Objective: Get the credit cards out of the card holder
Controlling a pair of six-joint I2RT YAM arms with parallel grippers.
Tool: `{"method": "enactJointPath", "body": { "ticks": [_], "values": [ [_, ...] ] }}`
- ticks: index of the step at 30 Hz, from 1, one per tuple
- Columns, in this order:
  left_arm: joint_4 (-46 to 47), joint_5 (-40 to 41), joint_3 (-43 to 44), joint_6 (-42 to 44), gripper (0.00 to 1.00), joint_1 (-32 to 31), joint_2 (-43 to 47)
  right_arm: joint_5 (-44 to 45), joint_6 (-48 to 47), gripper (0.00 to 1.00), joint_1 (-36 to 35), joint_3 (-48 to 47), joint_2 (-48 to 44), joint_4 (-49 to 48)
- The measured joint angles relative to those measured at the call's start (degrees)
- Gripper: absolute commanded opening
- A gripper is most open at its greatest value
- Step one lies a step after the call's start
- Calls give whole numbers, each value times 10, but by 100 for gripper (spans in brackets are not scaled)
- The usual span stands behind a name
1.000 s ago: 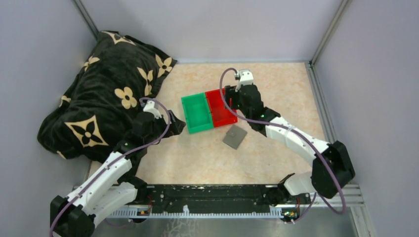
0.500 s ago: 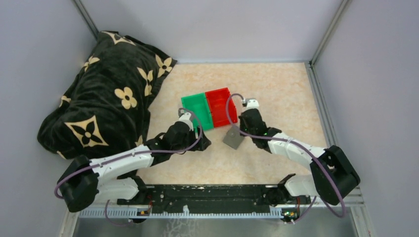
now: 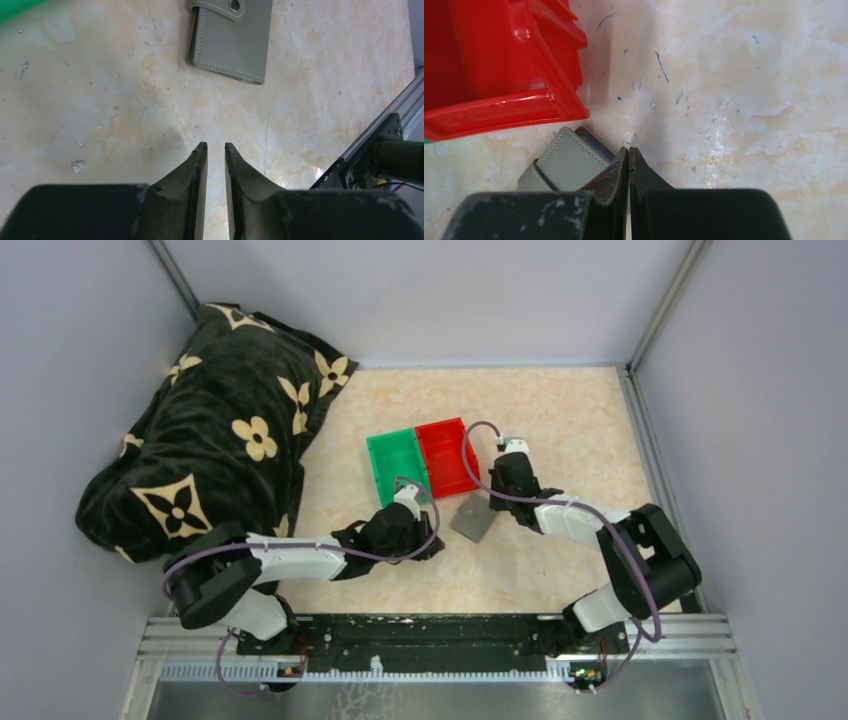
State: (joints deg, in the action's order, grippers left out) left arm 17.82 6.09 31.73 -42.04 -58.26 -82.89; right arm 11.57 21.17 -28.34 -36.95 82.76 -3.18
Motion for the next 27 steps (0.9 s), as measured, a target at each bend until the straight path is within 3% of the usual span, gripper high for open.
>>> {"method": "enactJointPath", "body": {
  "ticks": [10,17,27],
  "values": [
    [63,-12,1,-22,35,0,-77,-49,3,0,0,14,14,-17],
    [94,-17,30,-30,38,0,-127,-68,22,0,-16,108,-94,3],
    [36,27,81,-16,42,7,-142,-63,71,0,-80,169,-247,66]
  ]
}}
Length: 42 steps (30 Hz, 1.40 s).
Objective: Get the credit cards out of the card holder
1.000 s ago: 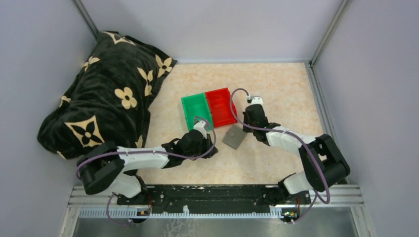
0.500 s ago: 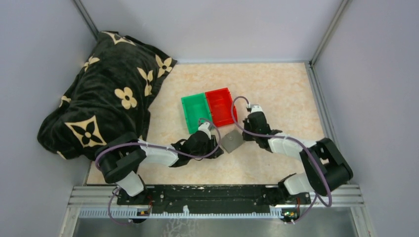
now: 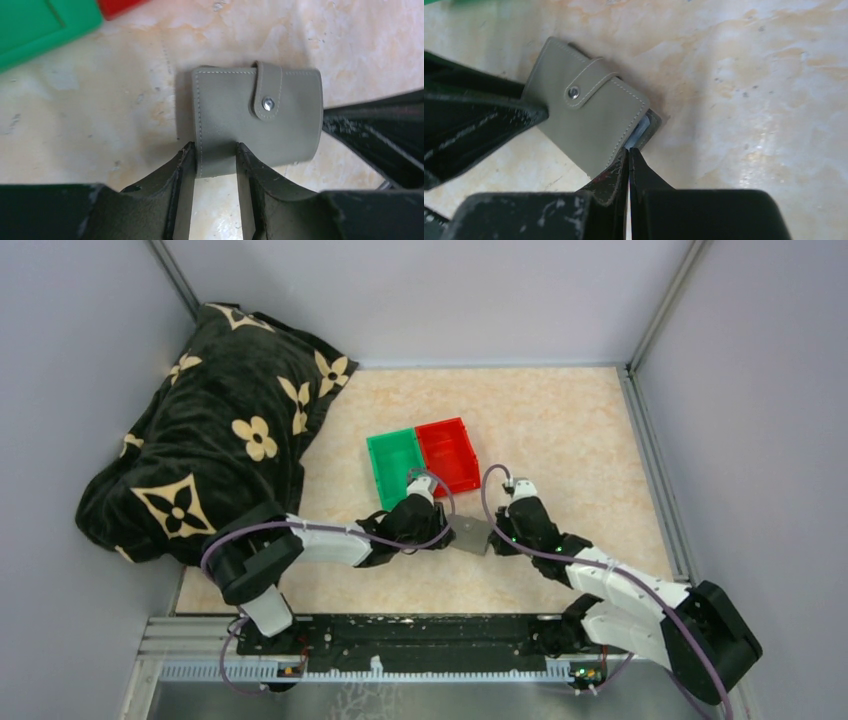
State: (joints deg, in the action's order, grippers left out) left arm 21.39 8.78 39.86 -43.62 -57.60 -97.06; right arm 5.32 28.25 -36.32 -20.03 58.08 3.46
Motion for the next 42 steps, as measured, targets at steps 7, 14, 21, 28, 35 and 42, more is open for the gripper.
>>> {"method": "enactJointPath", "body": {
  "ticks": [7,14,21,28,35,42],
  "values": [
    [-60,48,-1,26,71,11,63,-23,25,0,-23,9,-38,23],
    [-96,93,-34,7,98,12,172,-9,12,39,-23,-2,-67,45],
    [-68,70,-126,-52,48,12,201,47,-21,0,-7,-64,38,16],
    [-56,64,-148,-77,8,-16,177,64,-47,0,16,-100,140,-24],
    [-16,57,-147,-78,12,-27,147,64,-46,0,-7,-63,143,-43],
    [-7,49,-125,-78,13,-27,110,51,-13,0,-56,-13,86,-37]
  ]
}}
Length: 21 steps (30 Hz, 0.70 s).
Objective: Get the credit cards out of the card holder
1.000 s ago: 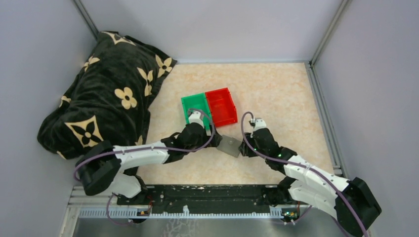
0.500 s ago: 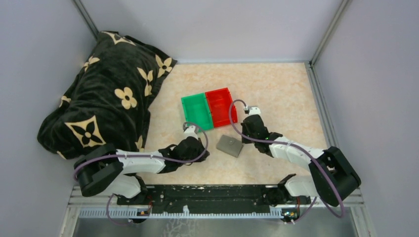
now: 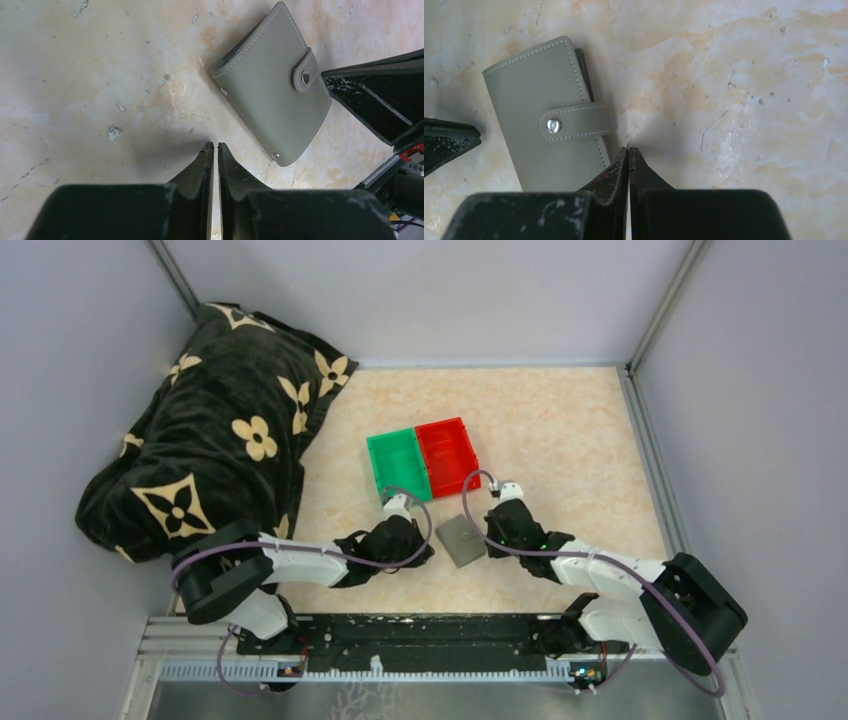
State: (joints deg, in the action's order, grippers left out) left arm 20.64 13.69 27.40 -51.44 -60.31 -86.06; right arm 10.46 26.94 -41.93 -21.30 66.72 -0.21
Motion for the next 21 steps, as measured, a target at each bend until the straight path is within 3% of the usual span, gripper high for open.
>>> {"method": "enactJointPath", "body": {
  "ticks": [6,11,13,21],
  "values": [
    [2,-5,8,-3,17,0,-3,0,12,0,-6,14,-62,32],
    [16,-11,8,-2,44,-4,-4,12,-12,40,-7,-11,-93,73],
    [24,-14,8,-1,47,-7,-4,16,-27,48,-7,-34,-91,82],
    [49,-17,6,-28,46,-11,-17,29,-65,49,-28,-98,-27,77]
  ]
}}
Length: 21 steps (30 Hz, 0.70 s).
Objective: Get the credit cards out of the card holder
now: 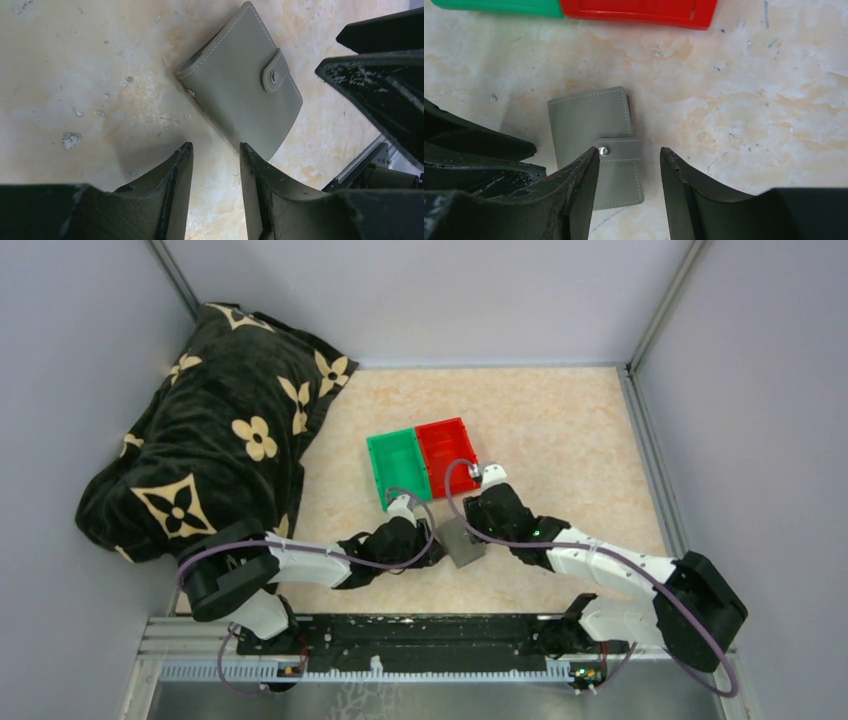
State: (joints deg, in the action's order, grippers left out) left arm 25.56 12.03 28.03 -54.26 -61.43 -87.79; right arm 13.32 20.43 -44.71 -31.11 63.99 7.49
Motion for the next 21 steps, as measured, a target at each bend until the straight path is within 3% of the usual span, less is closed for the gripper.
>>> {"method": "enactJointPath", "body": {
  "ticks": [8,21],
  "values": [
    [6,13,-15,-19,43,0,6,34,-14,49,-66,-34,76,-1],
    [1,50,-57,-47,43,0,48,70,-14,47,-93,-39,144,-11]
  ]
}}
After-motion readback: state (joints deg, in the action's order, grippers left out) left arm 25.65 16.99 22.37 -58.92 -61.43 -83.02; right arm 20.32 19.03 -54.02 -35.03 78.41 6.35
